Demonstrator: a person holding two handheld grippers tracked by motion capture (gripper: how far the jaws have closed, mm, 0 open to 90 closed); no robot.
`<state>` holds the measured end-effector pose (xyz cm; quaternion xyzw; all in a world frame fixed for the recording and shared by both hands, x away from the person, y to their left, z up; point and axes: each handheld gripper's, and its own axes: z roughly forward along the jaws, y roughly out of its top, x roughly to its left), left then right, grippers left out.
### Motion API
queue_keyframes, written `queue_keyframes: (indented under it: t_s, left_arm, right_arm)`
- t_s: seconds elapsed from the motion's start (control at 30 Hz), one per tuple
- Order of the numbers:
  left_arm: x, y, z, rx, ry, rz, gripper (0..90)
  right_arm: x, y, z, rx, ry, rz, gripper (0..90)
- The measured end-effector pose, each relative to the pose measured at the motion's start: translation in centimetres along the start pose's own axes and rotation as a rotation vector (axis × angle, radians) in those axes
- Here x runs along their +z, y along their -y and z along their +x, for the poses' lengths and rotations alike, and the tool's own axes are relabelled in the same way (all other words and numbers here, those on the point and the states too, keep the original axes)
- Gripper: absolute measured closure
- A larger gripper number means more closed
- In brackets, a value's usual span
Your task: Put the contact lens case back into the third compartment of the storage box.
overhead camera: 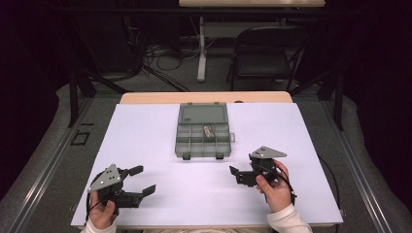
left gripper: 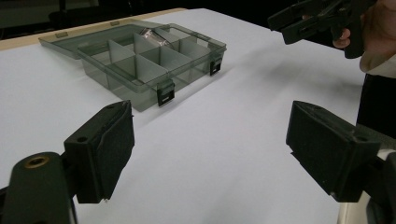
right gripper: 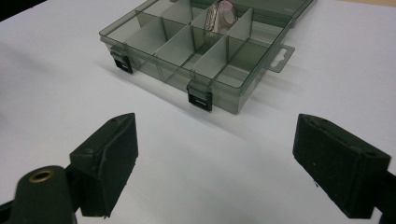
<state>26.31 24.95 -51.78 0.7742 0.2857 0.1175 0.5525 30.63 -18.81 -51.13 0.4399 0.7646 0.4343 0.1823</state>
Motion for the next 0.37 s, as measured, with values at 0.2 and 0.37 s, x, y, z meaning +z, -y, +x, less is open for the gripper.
queue_keyframes:
  t_s: [0.2, 0.37]
  left_arm:
    - [0.03, -0.01, 0.02, -0.003, -0.014, -0.002, 15.9]
    - [0.06, -0.01, 0.18, -0.006, -0.004, -0.002, 15.9]
  right_arm:
    - [0.33, 0.38, -0.06, 0.005, 0.007, -0.010, 13.3]
    - [0.17, 0.35, -0.19, 0.021, 0.002, -0.016, 11.6]
